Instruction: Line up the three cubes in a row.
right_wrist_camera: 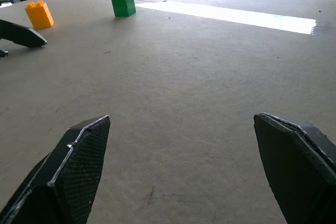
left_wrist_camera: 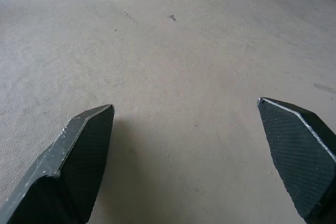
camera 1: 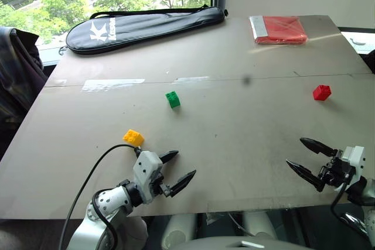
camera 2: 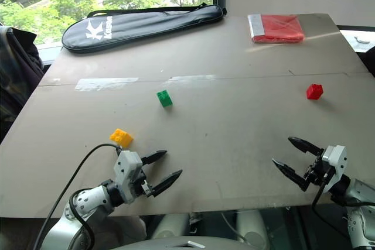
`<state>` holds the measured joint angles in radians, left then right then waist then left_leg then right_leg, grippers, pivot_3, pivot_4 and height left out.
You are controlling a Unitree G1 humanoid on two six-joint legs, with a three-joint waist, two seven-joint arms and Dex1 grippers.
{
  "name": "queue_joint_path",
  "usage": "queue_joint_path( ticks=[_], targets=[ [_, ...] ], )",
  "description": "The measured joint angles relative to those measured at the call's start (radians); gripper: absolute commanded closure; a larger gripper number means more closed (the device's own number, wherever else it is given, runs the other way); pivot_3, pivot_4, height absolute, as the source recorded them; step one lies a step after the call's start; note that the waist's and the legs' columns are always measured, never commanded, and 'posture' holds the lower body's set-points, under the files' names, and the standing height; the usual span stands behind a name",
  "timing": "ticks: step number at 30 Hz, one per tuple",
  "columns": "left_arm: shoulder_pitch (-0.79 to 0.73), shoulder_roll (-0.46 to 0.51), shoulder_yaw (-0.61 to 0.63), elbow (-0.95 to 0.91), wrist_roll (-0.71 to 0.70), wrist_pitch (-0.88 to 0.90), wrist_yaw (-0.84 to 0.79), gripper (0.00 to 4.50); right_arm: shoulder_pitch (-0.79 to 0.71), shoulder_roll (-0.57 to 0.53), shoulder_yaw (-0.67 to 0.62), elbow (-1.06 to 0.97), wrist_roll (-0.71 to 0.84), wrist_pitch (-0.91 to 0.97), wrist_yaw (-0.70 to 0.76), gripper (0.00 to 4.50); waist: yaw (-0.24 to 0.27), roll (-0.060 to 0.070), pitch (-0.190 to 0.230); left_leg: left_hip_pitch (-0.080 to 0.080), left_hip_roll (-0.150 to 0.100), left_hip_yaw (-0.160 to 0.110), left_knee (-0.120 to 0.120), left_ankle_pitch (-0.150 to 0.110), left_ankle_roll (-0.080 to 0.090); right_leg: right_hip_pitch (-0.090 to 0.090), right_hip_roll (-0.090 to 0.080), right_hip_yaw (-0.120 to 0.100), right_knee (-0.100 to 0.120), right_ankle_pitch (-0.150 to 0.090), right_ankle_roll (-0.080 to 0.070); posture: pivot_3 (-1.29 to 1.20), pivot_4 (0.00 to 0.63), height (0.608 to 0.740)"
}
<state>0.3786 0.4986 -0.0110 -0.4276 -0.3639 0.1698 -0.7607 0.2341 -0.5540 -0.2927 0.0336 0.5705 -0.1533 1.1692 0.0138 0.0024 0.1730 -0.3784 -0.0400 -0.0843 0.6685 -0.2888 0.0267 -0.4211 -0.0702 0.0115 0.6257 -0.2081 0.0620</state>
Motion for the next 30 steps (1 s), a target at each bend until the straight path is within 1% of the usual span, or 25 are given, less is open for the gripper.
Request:
queue_joint_path(
  ticks=[6,14,26,28,30],
  targets=[
    [0.034,-0.001,0.0,0.008,0.004,-0.048,-0.023,0.05,-0.003,-0.033,0.001,0.007,-0.029,0.019,-0.016,0.0,0.0,0.0,0.0,0.0,0.0,0.001,0.0,0.0,0.0,0.0,0.0,0.0,0.0,0.0,0.0,0.0,0.15,0.712],
    [0.044,-0.002,0.001,0.029,0.005,-0.089,-0.041,0.05,-0.003,-0.034,0.001,0.009,-0.039,0.02,-0.019,0.0,0.0,0.0,0.0,0.0,0.0,0.001,0.0,0.0,0.0,0.0,0.0,0.0,0.0,0.0,0.0,0.0,0.15,0.712],
    [0.022,-0.002,0.0,0.031,0.005,-0.075,-0.039,0.05,-0.017,-0.033,0.0,0.032,-0.05,0.018,-0.024,0.0,0.0,0.0,0.0,0.0,0.0,0.001,0.001,0.0,0.0,0.0,0.004,0.0,0.001,0.003,-0.004,0.0,0.15,0.712],
    [0.014,0.012,0.0,0.022,-0.005,-0.05,-0.046,0.05,-0.034,-0.024,-0.005,0.038,-0.057,0.019,-0.074,0.0,-0.001,0.0,-0.001,0.0,0.0,0.0,0.001,0.0,0.0,0.0,0.004,0.0,0.001,0.003,-0.004,0.0,0.15,0.712],
    [-0.013,0.064,-0.002,-0.005,-0.036,0.005,-0.08,0.05,-0.096,0.003,-0.043,0.065,-0.088,0.032,-0.211,0.0,-0.001,0.0,-0.001,0.0,0.0,0.001,0.002,0.0,0.0,0.0,0.005,0.001,0.002,0.003,-0.005,0.0,0.15,0.712]
  ],
)
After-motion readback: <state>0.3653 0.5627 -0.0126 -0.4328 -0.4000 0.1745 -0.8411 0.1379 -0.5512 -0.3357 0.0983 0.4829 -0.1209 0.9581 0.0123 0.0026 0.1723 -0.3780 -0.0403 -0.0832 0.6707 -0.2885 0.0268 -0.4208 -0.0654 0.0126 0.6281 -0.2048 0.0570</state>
